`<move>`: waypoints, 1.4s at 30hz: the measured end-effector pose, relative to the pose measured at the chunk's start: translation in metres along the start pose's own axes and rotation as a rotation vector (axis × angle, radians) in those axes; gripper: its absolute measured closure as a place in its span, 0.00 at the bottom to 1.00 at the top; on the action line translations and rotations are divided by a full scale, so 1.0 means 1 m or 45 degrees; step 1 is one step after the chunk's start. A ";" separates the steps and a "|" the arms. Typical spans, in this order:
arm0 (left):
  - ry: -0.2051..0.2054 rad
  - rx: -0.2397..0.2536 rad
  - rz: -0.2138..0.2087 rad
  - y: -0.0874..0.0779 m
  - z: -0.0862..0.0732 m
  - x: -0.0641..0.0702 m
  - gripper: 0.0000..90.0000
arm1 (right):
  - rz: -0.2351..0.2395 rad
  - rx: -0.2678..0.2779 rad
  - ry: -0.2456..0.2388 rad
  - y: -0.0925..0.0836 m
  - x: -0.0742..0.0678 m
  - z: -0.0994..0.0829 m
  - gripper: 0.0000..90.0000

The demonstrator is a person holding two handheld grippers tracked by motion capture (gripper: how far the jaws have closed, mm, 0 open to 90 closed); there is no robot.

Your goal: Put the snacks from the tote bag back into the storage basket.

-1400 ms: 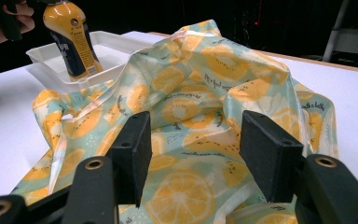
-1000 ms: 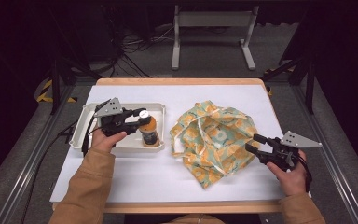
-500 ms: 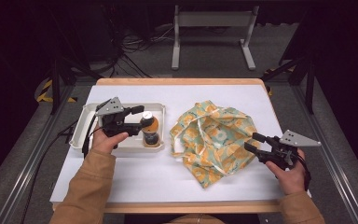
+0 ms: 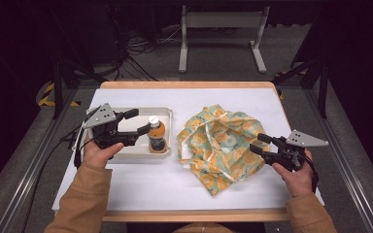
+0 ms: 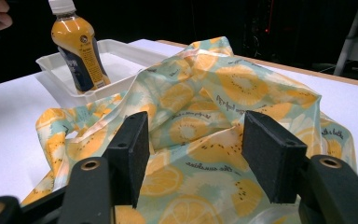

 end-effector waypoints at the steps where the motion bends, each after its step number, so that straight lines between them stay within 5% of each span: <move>1: 0.005 0.001 0.015 -0.003 -0.001 0.000 0.31 | -0.001 0.002 -0.006 0.000 0.000 0.001 0.47; 21: -0.060 0.032 0.116 -0.071 -0.036 -0.008 0.29 | -0.055 -0.067 -0.009 -0.016 0.002 0.007 0.39; 28: -0.112 0.016 0.145 -0.080 -0.056 -0.015 0.28 | -0.041 -0.108 -0.055 -0.020 0.001 0.007 0.39; 42: -0.193 -0.035 0.224 -0.086 -0.095 -0.030 0.21 | -0.043 -0.115 -0.043 -0.034 0.002 -0.003 0.40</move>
Point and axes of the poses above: each handheld gripper's, and its own axes: y roughly forward along the jaws, z roughly out of its top, x roughly to its right, the point moved 2 cm from there along y, roughly forward along the jaws, and after that the axes turned 14 degrees about -y, right-handed, at the moved point
